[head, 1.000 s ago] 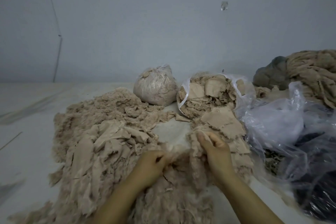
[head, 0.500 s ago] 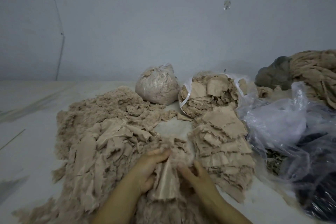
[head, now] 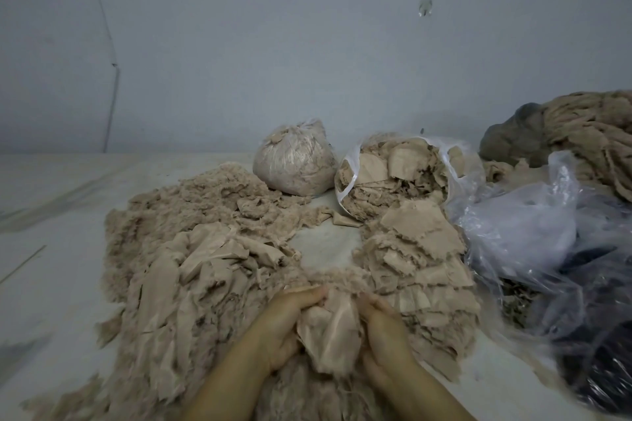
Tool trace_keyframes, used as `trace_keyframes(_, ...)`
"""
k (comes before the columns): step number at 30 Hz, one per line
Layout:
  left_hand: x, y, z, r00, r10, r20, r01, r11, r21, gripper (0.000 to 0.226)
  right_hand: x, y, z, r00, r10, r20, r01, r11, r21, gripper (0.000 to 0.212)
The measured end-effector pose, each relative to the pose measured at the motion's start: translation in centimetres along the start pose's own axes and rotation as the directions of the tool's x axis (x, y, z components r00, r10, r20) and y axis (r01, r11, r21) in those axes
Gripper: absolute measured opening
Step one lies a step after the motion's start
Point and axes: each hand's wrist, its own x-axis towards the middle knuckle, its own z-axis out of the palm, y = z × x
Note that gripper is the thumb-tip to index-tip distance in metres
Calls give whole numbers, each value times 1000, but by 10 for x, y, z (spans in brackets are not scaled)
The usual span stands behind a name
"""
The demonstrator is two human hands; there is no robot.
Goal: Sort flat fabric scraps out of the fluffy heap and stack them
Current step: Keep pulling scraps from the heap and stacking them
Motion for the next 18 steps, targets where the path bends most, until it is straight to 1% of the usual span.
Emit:
trace_keyframes(1, -1, -2, 2, 1000, -4, 1, 4, 999, -50, 17, 4, 1, 1, 995, -43, -92, 43, 999, -3, 19)
trace_keyframes(2, -1, -2, 3, 1000, -1, 3, 1, 992, -126, 19, 6, 1, 1, 985, -80, -152, 81, 997, 1, 25)
trace_keyframes(3, -1, -2, 3, 1000, 12, 11, -10, 976, -218, 21, 6, 0, 0, 977, -109, -184, 114, 993, 20, 30)
trace_keyframes(5, -1, -2, -1, 998, 58, 6, -52, 933, -356, 27, 4, 0, -4, 977, -113, -183, 122, 992, 42, 36)
trace_keyframes(7, 1, -2, -5, 996, 85, -27, -88, 916, -392, 36, 0, 1, -7, 994, -50, -97, 53, 998, 31, 41)
trace_keyframes(9, 2, -4, -5, 997, 73, -33, -80, 925, -372, 41, -5, -1, -4, 995, 72, 71, -71, 997, -3, 54)
trace_keyframes(10, 3, -6, -4, 998, 63, -26, -68, 938, -339, 41, -8, -2, -2, 981, 117, 158, -109, 992, -56, 57)
trace_keyframes(11, 4, -8, -3, 998, 55, -13, -57, 952, -300, 41, -9, -1, 0, 970, 134, 204, -115, 988, -100, 52)
trace_keyframes(12, 5, -10, -2, 998, 55, -6, -55, 965, -258, 40, -11, 1, 3, 971, 121, 206, -102, 990, -101, 43)
trace_keyframes(13, 6, -12, 1, 997, 71, -9, -71, 970, -232, 40, -10, 4, 4, 984, 73, 159, -65, 996, -58, 37)
trace_keyframes(14, 8, -13, 1, 994, 103, -34, -108, 964, -244, 40, -8, 7, 4, 996, 9, 89, -9, 1000, -2, 32)
trace_keyframes(16, 10, -8, -2, 977, 156, -146, -200, 908, -368, 39, -1, 6, -1, 994, -89, -69, 94, 993, 73, 23)
trace_keyframes(17, 10, -2, -8, 966, 162, -201, -236, 871, -431, 39, 2, 4, -5, 989, -113, -100, 121, 989, 81, 22)
trace_keyframes(18, 10, 4, -13, 957, 162, -240, -257, 857, -446, 40, 3, 2, -10, 989, -119, -92, 126, 989, 74, 24)
